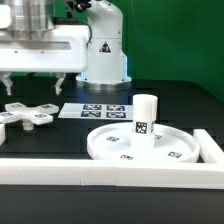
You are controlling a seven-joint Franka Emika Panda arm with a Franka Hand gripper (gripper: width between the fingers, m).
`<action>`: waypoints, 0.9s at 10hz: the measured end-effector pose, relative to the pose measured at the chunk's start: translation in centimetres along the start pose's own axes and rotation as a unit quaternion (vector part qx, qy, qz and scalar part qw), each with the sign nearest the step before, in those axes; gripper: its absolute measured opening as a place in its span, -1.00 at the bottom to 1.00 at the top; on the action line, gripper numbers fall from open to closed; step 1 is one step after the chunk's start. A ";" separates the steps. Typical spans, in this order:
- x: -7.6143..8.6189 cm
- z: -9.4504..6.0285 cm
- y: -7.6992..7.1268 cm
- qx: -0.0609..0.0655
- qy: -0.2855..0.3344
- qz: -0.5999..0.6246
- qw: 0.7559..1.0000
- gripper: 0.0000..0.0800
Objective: Assemble round table
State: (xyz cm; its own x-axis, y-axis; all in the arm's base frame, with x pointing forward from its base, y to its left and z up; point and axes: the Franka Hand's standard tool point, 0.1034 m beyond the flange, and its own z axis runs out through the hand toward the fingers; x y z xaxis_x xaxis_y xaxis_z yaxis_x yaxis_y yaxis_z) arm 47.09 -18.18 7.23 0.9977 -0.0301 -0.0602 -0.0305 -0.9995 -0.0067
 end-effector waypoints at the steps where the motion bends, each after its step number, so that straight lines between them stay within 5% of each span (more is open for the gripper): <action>1: -0.7 0.7 1.0 0.001 -0.008 0.007 1.000 0.62; 9: -2.4 2.5 0.4 0.020 -0.034 0.025 0.999 0.62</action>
Offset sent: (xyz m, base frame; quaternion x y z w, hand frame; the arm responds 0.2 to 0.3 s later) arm 0.0000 0.0000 0.0000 0.0000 0.0000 0.0000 1.0000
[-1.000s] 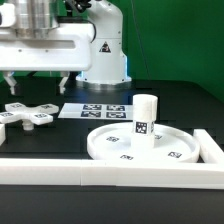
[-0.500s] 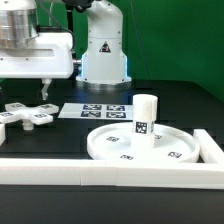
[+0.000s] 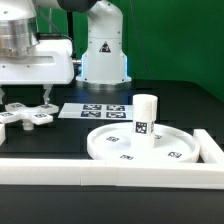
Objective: Assemble round table
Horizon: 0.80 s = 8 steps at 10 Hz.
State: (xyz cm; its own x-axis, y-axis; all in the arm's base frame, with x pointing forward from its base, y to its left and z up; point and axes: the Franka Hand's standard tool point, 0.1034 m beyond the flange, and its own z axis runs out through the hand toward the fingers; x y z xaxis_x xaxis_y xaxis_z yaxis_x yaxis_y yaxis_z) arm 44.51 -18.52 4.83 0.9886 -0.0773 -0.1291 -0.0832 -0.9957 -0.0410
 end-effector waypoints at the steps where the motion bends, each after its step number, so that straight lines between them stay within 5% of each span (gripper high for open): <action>1: -0.1 0.2 -0.2 0.000 -0.002 -0.002 1.000 0.62; 8: -0.5 1.3 -0.1 0.000 -0.013 -0.004 1.000 0.62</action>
Offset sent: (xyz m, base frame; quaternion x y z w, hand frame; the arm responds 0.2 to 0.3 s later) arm 0.0018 -0.0009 -0.0060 -0.0010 0.0102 -0.0076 0.9999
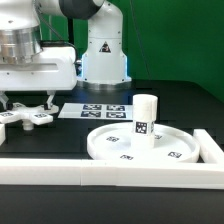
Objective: Assemble round table
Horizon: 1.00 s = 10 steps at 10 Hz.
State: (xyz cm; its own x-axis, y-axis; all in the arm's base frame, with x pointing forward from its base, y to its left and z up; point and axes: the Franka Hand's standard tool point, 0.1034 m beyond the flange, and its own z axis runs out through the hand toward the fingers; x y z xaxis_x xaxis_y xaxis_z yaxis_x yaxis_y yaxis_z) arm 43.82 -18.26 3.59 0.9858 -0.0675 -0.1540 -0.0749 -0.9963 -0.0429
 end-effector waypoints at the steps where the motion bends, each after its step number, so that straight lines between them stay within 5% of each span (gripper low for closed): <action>1: -0.1 0.1 0.0 0.000 -0.001 0.000 1.000 0.62; 10: 0.0 1.0 -0.1 0.000 -0.008 -0.002 1.000 0.62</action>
Offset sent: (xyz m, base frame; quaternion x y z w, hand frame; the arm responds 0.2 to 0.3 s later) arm 0.0026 -0.0005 -0.0041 0.0004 0.0057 -0.0060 1.0000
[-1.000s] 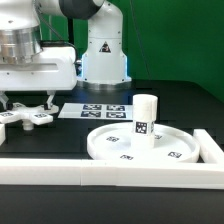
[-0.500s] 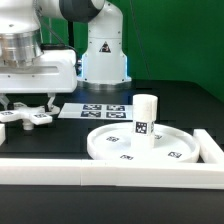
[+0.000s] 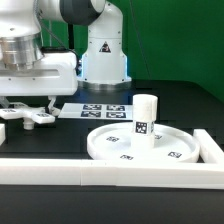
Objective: Assemble round table
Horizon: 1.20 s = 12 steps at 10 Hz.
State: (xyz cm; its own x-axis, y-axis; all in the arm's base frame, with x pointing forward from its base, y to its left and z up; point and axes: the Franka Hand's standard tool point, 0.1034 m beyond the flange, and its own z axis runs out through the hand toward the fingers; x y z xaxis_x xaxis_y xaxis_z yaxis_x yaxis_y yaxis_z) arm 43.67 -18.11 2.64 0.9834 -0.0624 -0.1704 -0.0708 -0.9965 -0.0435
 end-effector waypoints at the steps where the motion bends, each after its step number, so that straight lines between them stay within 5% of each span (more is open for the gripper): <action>1: 0.2 -0.1 0.0 0.000 0.001 0.000 1.000 0.62; 5: 0.4 0.0 0.4 -0.005 0.007 -0.009 1.000 0.53; 6: 0.6 0.1 0.5 -0.008 0.012 -0.013 1.000 0.16; 9: 0.8 0.0 0.5 -0.011 0.018 -0.019 1.000 0.13; 12: -0.2 -3.2 -2.6 0.007 0.014 -0.001 1.000 0.13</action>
Offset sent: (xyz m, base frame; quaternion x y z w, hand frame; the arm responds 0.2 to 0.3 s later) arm 0.0025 -0.0042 -0.0017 0.0019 0.0083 -0.0106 0.9999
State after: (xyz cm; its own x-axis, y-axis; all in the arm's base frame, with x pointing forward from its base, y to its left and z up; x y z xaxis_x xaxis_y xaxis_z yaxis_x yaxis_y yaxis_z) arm 44.15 -15.69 5.95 0.9877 -0.0627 -0.1432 -0.0716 -0.9958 -0.0578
